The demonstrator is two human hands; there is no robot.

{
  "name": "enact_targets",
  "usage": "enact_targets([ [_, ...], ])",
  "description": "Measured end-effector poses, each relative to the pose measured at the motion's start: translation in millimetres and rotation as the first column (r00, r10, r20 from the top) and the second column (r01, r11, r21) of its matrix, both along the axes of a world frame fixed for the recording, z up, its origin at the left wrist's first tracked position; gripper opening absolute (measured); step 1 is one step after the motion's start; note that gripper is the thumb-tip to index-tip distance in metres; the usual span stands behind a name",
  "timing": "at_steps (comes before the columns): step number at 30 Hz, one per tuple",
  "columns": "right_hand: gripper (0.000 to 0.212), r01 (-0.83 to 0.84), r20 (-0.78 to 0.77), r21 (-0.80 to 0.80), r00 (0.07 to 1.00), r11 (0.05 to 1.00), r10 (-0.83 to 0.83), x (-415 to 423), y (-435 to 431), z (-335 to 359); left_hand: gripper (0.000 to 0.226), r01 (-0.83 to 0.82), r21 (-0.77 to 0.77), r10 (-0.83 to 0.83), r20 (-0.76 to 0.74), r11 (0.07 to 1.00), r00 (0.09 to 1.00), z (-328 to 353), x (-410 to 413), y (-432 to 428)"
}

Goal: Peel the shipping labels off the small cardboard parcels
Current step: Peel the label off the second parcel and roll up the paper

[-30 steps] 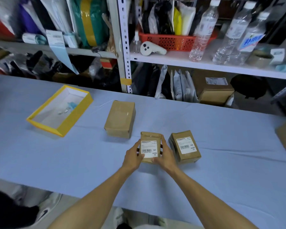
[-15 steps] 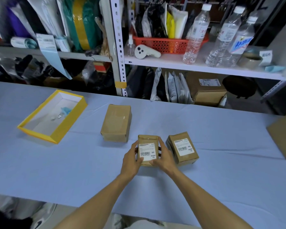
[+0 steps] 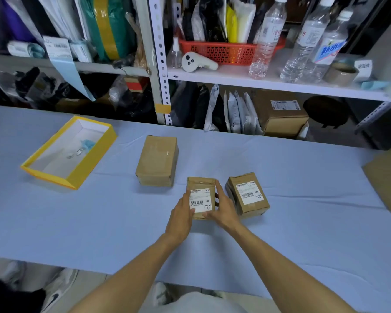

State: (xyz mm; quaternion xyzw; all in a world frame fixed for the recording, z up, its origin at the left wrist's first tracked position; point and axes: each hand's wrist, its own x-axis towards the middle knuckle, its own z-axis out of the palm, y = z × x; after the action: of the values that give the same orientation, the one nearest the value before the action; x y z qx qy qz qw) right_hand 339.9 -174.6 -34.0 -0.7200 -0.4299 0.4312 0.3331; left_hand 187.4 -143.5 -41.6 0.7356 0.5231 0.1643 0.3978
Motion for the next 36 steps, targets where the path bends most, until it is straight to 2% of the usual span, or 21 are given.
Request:
enact_targets([
  [11,0.113,-0.026,-0.032,0.024,0.999,0.999,0.027,-0.1,-2.8,-0.4,0.056,0.014,0.01,-0.013,-0.041,1.0,0.999,2.4,2.6,-1.0],
  [15,0.113,-0.02,-0.022,0.038,1.0,0.999,0.021,-0.2,-4.0,-3.0,0.048,-0.143,0.008,0.142,0.083,0.99,0.986,4.6,8.3,1.6],
  [19,0.114,0.0,-0.03,0.043,1.0,0.999,0.002,-1.1,-7.0,-4.4,0.023,-0.34,-0.035,0.341,0.179,0.94,0.923,10.5,17.9,11.1],
  [25,0.116,0.022,-0.036,0.032,0.999,0.999,-0.021,-3.5,-9.2,-8.8,0.005,-0.412,-0.075,0.419,0.184,0.908,0.889,10.7,17.9,24.7],
  [33,0.114,0.029,-0.023,0.037,0.999,0.999,-0.028,-2.8,-9.2,-6.9,0.005,-0.385,-0.146,0.401,0.097,0.911,0.911,13.1,16.8,33.0],
  [36,0.114,0.008,-0.021,0.042,1.0,0.999,-0.007,-2.4,-11.4,-9.0,0.017,-0.334,-0.177,0.361,0.155,0.926,0.92,13.4,7.4,36.0],
])
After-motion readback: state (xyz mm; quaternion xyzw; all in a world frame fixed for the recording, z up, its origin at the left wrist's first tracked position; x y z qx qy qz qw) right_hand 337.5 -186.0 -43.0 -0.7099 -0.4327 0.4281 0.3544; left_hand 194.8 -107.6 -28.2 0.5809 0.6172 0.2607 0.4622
